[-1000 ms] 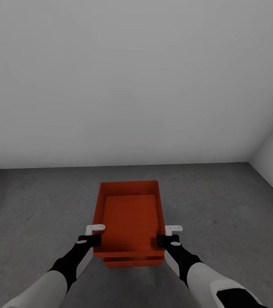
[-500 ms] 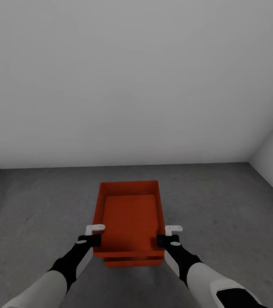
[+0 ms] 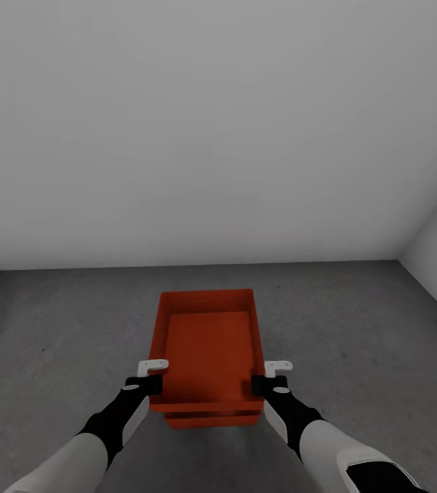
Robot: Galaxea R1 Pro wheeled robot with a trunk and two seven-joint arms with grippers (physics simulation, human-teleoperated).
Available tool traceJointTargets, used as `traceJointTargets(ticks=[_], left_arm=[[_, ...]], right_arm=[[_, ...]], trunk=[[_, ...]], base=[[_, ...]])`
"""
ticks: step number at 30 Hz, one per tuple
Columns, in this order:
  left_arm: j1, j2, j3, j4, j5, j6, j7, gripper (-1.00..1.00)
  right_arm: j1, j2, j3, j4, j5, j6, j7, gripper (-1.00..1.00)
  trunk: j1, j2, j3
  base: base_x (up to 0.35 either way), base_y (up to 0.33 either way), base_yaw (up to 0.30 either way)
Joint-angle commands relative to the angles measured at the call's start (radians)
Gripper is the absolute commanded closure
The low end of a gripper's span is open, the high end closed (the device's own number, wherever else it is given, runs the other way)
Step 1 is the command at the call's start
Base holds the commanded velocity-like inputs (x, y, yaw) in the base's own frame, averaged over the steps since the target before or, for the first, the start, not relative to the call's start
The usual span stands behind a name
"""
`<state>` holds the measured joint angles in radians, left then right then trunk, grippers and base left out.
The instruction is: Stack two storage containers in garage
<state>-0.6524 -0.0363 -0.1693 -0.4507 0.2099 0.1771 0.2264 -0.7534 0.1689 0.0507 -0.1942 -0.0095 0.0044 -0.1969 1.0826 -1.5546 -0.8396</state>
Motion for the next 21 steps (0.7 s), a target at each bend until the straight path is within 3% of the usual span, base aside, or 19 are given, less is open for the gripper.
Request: traceJointTargets(ticks=[1,21], left_arm=[[0.0,0.006,0.066,0.0,0.005,0.007,0.1,1.0],[0.0,0.006,0.066,0.0,0.005,0.007,0.1,1.0]], right_arm=[[-0.001,-0.06,-0.052,-0.004,0.014,-0.084,-0.038,1.0],[-0.001,-0.06,-0.052,-0.004,0.014,-0.084,-0.038,1.0]], trunk=[[0.0,0.0,-0.001],[0.0,0.0,-0.001]], base=[[-0.007,-0.006,0.0],[-0.028,-0.023,0.0]])
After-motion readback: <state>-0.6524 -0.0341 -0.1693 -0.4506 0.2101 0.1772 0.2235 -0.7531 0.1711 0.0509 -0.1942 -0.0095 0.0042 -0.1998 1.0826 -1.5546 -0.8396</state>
